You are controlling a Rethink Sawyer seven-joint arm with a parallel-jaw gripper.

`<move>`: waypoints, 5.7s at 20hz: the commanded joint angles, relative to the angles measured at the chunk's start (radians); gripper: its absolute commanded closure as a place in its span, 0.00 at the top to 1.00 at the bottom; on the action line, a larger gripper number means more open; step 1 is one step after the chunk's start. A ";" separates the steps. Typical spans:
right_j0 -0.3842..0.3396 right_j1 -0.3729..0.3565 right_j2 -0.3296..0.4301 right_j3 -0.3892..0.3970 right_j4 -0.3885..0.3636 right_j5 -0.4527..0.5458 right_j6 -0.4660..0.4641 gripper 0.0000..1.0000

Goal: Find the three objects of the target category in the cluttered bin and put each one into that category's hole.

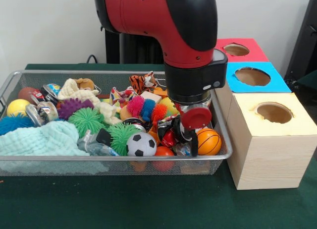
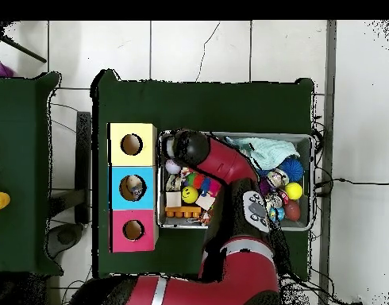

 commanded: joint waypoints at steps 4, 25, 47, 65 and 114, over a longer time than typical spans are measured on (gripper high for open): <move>0.025 0.056 0.094 0.096 0.030 -0.031 0.114 1.00; 0.026 0.168 0.034 0.018 -0.036 -0.117 0.075 1.00; -0.047 0.045 0.029 0.234 -0.128 -0.148 -0.001 1.00; -0.137 0.109 0.095 0.217 -0.191 -0.246 -0.047 1.00; -0.031 0.071 0.112 0.287 -0.099 -0.267 0.130 0.00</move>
